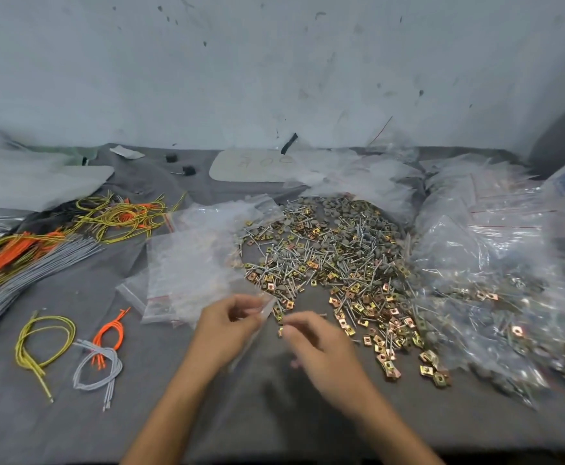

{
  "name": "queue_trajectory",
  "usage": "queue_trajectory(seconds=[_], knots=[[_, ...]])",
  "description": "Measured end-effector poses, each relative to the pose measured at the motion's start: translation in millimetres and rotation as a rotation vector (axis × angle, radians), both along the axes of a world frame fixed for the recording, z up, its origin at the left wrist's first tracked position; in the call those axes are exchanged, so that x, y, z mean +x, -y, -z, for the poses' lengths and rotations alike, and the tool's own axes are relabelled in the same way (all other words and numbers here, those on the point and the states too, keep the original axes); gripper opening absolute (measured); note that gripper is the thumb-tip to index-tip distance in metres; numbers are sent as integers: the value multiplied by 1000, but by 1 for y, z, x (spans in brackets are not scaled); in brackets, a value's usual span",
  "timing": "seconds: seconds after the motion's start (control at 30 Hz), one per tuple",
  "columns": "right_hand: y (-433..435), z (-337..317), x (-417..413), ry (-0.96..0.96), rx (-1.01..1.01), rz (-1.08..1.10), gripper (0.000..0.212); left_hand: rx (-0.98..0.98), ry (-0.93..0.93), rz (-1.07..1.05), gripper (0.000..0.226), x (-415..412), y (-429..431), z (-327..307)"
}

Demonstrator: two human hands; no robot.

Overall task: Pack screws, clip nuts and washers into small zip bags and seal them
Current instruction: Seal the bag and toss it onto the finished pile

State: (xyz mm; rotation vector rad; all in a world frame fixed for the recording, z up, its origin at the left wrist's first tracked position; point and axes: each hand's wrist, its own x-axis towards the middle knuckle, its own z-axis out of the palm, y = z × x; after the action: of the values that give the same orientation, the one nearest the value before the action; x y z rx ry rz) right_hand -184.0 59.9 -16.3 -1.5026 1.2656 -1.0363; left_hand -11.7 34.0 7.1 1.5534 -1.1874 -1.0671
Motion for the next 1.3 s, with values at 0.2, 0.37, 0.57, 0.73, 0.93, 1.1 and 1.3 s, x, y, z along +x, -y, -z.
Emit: queue_trajectory(seconds=[0.2,0.37,0.57,0.73,0.93,1.1,1.3], knots=[[13,13,31,505,212,153,17,151,-329,45,19,-14,-12,4],[10,25,27,447,110,146,19,88,-106,28,19,-8,-8,14],[5,34,27,-16,-198,153,22,-332,694,188,32,3,-24,26],[0,29,31,-201,-218,104,34,-253,955,125,35,7,-31,21],[-5,27,47,-476,-235,-78,43,-401,995,-20,26,22,-30,-4],[-5,28,48,-549,-254,-127,65,-289,1003,136,33,23,-42,-3],[-5,30,48,-578,-303,-146,51,-449,929,149,30,25,-50,-9]])
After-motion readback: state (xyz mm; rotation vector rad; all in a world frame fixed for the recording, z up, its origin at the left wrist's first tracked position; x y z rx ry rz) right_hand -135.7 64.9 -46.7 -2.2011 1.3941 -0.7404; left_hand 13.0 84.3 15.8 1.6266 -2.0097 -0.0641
